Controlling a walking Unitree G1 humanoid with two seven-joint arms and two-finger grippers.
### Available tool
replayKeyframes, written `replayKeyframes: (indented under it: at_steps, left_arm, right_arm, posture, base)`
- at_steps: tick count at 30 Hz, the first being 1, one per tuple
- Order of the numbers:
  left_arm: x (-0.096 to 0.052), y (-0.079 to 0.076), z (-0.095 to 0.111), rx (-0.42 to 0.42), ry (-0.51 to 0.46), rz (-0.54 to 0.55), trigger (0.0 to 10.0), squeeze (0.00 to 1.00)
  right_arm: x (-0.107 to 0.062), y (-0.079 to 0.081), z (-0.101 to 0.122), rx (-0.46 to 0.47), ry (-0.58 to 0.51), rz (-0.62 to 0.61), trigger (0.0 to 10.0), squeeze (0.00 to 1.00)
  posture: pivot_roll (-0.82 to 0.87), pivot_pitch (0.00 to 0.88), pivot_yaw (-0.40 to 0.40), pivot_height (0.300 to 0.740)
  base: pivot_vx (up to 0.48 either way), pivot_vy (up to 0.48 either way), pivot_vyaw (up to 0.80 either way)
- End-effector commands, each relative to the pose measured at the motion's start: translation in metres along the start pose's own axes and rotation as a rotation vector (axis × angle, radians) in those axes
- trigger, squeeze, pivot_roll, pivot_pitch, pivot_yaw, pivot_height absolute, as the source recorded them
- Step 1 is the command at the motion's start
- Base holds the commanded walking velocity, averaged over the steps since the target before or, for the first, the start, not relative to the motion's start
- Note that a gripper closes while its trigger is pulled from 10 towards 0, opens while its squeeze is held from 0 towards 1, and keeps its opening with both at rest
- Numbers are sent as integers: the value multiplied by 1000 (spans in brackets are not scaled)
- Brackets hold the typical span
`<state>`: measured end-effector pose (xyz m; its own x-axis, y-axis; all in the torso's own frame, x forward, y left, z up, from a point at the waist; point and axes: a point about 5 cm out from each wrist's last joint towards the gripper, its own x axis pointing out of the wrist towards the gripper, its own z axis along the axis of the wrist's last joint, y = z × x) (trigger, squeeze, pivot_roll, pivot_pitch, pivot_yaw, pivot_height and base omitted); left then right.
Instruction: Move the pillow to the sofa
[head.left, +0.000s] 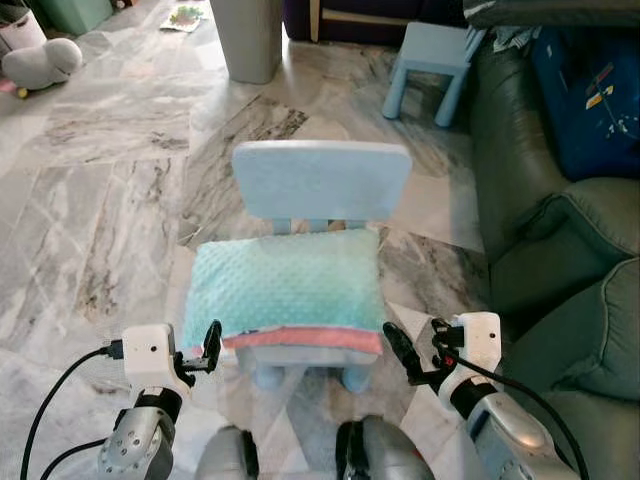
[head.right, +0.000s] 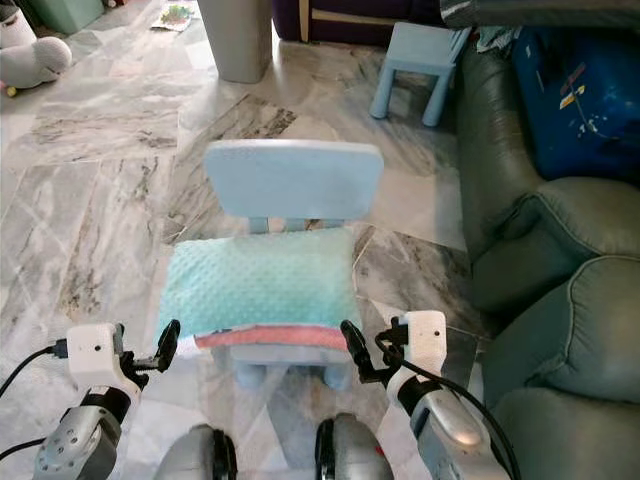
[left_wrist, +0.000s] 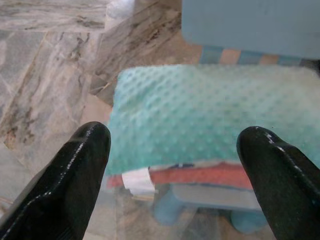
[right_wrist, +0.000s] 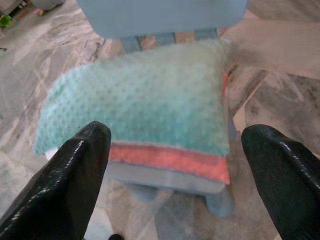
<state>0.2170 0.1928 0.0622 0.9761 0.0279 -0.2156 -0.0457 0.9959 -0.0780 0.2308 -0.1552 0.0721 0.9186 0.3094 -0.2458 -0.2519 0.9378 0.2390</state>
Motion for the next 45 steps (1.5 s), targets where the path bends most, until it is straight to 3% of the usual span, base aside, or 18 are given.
replayKeyframes:
  at_steps: [1, 11, 16, 22, 31, 38, 45]
  left_arm:
    - [-4, 6, -5, 20, 28, 29, 10000, 0]
    - [-6, 11, -6, 28, 32, 45, 10000, 0]
    - [-5, 25, -3, 109, 24, 164, 10000, 0]
    - [-6, 35, -1, 147, 18, 216, 10000, 0]
    - [-5, 39, 3, 203, -4, 274, 10000, 0]
    - [-3, 39, 7, 217, -21, 265, 10000, 0]
    - [0, 37, 8, 216, -27, 264, 10000, 0]
  right_arm:
    - [-2, -1, -8, 10, 30, -4, 10000, 0]
    - [1, -1, -10, 10, 35, 4, 10000, 0]
    - [6, -4, -9, 0, 34, 0, 10000, 0]
    - [8, -10, -7, -11, 28, -10, 10000, 0]
    - [11, -11, -7, -20, 22, -5, 10000, 0]
    - [14, -12, -5, -30, 15, -2, 10000, 0]
    - [17, -12, -1, -35, -5, -1, 10000, 0]
  posture:
    - [-97, 256, -20, 595]
    - [-84, 261, -19, 590]
    - [-80, 264, -16, 590]
    - [-78, 268, -13, 590]
    - [-75, 270, -13, 530]
    - [-74, 269, -14, 530]
    - [-73, 268, -10, 480]
  base:
    - [0, 0, 0]
    - [0, 0, 0]
    - [0, 0, 0]
    - [0, 0, 0]
    - [0, 0, 0]
    - [0, 0, 0]
    - [0, 0, 0]
